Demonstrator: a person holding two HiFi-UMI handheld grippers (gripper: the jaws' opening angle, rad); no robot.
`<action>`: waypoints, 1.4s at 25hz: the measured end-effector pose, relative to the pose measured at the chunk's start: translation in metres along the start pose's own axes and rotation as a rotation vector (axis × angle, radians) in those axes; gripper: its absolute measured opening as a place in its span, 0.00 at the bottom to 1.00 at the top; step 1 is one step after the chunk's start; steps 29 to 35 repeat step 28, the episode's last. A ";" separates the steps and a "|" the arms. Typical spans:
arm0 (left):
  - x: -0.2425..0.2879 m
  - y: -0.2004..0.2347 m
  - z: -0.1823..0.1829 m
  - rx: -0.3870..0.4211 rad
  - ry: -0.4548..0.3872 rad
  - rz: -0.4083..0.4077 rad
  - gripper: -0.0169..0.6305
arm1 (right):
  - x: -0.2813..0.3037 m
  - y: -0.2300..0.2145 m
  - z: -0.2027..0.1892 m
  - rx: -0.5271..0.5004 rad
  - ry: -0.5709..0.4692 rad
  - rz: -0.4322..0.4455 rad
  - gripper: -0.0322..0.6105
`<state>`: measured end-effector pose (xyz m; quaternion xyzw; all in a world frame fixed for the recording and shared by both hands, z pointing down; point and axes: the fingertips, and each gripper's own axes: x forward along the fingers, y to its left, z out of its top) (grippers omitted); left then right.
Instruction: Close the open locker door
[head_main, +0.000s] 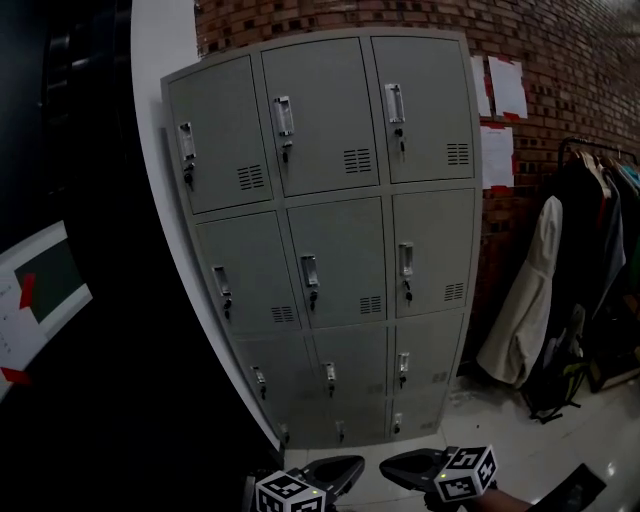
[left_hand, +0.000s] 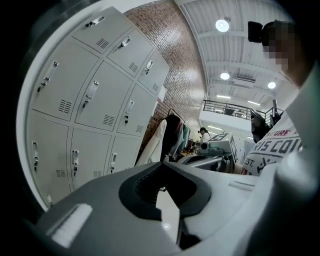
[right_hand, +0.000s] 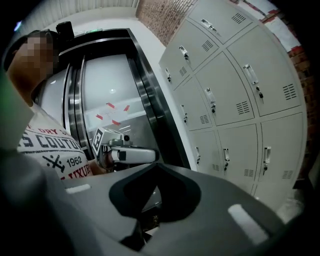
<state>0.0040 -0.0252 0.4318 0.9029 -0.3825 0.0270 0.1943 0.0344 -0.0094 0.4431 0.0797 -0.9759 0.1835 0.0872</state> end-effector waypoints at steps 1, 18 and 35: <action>-0.001 -0.009 -0.001 0.008 0.003 0.001 0.03 | -0.006 0.006 -0.001 -0.004 -0.011 0.002 0.04; -0.008 -0.057 0.004 0.079 -0.006 -0.003 0.03 | -0.037 0.036 0.007 -0.056 -0.067 0.014 0.04; -0.015 -0.050 0.004 0.074 -0.025 -0.006 0.03 | -0.028 0.038 0.005 -0.068 -0.065 0.013 0.04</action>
